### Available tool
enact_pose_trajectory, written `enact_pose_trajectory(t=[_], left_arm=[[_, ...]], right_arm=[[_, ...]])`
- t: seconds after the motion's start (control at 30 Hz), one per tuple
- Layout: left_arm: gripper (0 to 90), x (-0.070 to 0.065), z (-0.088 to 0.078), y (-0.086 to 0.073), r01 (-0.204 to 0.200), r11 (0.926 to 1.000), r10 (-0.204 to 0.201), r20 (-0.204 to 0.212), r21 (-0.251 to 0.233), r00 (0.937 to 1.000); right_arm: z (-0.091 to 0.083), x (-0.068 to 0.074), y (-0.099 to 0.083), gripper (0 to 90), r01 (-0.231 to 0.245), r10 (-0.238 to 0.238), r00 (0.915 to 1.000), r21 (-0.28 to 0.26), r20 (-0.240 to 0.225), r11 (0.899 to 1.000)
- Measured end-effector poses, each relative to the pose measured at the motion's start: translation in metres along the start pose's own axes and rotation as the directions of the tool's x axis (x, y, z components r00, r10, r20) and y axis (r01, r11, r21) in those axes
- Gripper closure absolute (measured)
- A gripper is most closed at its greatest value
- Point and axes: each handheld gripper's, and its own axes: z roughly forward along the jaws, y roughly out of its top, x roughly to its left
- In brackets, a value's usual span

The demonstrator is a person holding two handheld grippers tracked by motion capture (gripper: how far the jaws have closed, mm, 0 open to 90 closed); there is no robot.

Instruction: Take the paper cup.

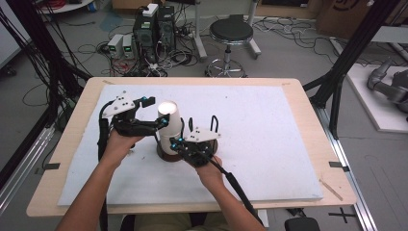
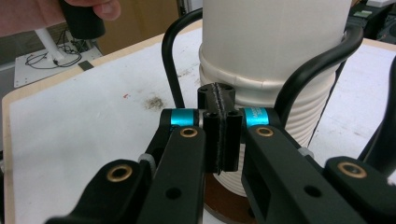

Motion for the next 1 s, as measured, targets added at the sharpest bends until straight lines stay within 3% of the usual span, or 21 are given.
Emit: enact_pose_trajectory(t=[0.17,0.27,0.37,0.73,1.0], left_arm=[[18.4,-0.003,0.012,0.002,-0.016,0.9995,0.016,-0.005,0.026,0.9999],[32.8,-0.004,0.015,0.002,-0.030,0.9989,0.030,0.016,0.035,0.9994],[33.6,-0.006,0.017,0.003,-0.041,0.9982,0.041,0.013,0.044,0.9991],[34.7,-0.007,0.014,0.006,-0.018,0.9976,0.018,0.003,0.066,0.9998],[35.2,-0.005,0.005,0.021,0.009,0.9998,-0.009,0.002,-0.016,1.0000]], right_arm=[[0.002,0.001,0.000,90.0,-0.015,0.015,0.9998,0.004,0.008,1.000],[0.002,0.002,0.000,90.0,-0.020,0.020,0.9997,0.003,0.013,1.000],[0.003,0.003,0.002,90.0,-0.022,0.022,0.9996,0.001,0.017,1.000],[0.004,0.006,0.003,90.0,-0.026,0.025,0.9989,0.012,0.039,1.000],[0.004,0.005,0.004,90.0,-0.029,0.028,0.9989,0.009,0.036,1.000]])
